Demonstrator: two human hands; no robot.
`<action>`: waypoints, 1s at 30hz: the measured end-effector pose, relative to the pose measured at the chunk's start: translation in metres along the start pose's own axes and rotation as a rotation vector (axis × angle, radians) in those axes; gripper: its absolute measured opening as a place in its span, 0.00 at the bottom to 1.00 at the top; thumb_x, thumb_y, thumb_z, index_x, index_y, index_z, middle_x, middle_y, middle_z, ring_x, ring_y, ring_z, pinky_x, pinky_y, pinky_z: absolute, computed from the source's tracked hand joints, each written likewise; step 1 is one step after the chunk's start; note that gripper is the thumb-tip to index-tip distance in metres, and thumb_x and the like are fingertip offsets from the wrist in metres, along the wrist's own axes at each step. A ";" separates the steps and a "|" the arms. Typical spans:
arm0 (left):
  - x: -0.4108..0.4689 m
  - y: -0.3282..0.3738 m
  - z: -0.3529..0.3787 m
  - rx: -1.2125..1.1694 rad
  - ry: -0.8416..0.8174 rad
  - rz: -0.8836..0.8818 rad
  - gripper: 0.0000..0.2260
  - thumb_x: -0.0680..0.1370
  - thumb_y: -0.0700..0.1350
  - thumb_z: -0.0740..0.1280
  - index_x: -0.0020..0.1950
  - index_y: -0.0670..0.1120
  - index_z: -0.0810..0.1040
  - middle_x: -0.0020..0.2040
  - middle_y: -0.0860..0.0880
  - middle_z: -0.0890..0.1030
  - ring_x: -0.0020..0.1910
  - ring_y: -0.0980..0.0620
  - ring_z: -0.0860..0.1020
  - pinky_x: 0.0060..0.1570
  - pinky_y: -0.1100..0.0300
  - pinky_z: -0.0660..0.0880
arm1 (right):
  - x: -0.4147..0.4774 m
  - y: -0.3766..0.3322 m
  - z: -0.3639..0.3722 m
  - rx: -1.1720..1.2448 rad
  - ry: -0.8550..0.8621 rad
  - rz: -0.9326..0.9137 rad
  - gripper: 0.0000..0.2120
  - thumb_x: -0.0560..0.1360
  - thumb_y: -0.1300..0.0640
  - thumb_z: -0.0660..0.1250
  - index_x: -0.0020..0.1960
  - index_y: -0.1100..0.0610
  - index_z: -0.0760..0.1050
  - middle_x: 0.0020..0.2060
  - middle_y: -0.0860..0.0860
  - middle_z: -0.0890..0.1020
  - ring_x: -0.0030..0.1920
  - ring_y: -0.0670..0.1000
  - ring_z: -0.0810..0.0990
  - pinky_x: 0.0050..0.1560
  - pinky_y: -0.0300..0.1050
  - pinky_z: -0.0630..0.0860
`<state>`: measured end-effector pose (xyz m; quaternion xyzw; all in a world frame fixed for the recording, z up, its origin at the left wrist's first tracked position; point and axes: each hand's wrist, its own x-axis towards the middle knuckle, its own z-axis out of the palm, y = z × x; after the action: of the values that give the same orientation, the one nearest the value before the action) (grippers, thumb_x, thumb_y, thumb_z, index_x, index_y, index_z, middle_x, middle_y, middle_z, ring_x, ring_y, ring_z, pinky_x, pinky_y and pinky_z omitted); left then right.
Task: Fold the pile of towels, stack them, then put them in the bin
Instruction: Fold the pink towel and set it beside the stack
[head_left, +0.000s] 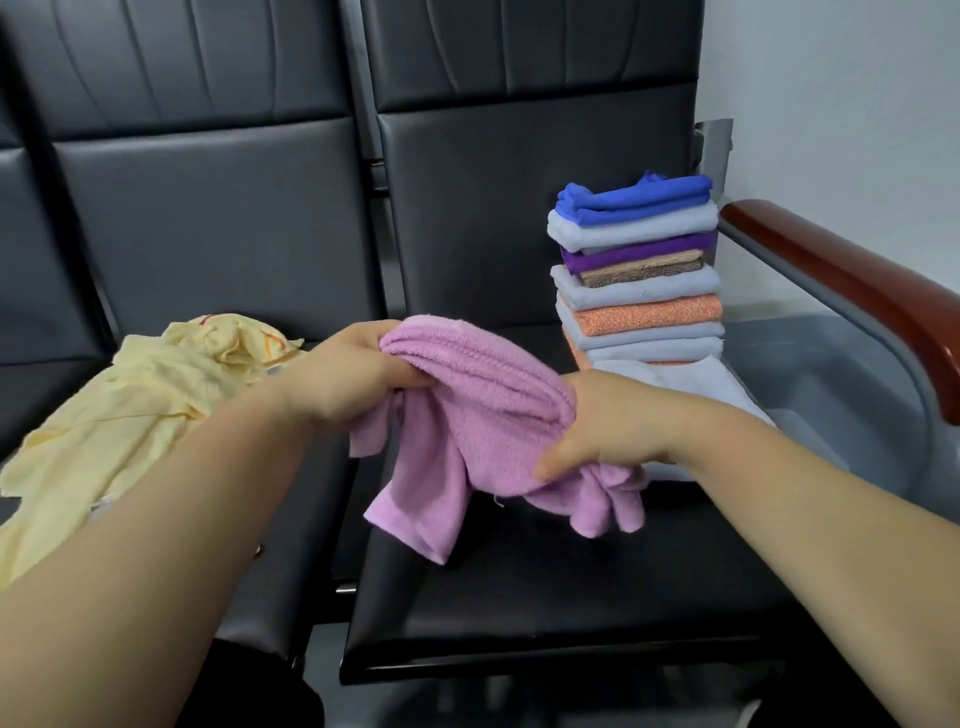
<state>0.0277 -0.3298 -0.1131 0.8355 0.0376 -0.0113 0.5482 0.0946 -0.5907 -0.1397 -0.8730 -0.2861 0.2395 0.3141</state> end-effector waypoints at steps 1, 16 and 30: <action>-0.002 0.001 0.006 -0.128 0.001 0.010 0.10 0.76 0.32 0.70 0.56 0.39 0.82 0.48 0.41 0.86 0.46 0.48 0.84 0.46 0.55 0.81 | 0.000 -0.002 0.003 -0.096 0.020 0.025 0.13 0.67 0.49 0.82 0.47 0.48 0.81 0.37 0.44 0.86 0.40 0.45 0.85 0.43 0.40 0.80; -0.016 0.019 -0.002 0.776 -0.023 -0.006 0.08 0.67 0.44 0.71 0.40 0.42 0.73 0.29 0.37 0.78 0.24 0.47 0.71 0.24 0.54 0.71 | -0.004 0.000 -0.002 0.395 0.189 -0.167 0.14 0.73 0.61 0.79 0.58 0.56 0.84 0.52 0.54 0.88 0.56 0.53 0.86 0.63 0.57 0.82; 0.001 0.000 -0.029 0.169 -0.099 0.122 0.17 0.68 0.35 0.81 0.54 0.46 0.83 0.47 0.50 0.87 0.45 0.55 0.84 0.47 0.60 0.81 | 0.029 -0.017 -0.025 -0.199 0.184 -0.002 0.11 0.66 0.53 0.80 0.38 0.54 0.78 0.31 0.50 0.83 0.32 0.48 0.78 0.38 0.48 0.79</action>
<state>0.0278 -0.3028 -0.1016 0.8779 -0.0416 -0.0222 0.4765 0.1248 -0.5711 -0.1174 -0.9178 -0.2792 0.1285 0.2513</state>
